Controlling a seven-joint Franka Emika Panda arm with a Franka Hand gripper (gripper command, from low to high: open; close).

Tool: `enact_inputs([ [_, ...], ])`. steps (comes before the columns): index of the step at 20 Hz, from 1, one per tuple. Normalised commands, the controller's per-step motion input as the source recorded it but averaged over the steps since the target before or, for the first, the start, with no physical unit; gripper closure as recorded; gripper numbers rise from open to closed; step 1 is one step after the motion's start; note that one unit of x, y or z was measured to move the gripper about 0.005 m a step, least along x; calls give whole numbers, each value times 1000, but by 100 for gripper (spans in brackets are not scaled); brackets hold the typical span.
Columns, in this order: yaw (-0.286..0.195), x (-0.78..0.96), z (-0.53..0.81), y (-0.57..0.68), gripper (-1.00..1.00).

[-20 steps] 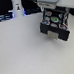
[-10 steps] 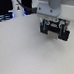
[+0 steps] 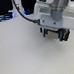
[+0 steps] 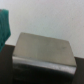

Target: Open the kcup holder, insert the kcup into the holder, and close the kcup holder

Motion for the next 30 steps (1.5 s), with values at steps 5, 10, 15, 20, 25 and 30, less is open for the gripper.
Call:
enact_inputs([
  [5, 170, -357, -33, 312, -100],
  [10, 114, -323, 11, 464, -100],
  [15, 113, -413, 9, 433, -100],
  [20, 99, -595, 14, 463, -100],
  [25, 83, -555, 38, 555, -100],
  [30, 70, -560, 57, 598, -100],
])
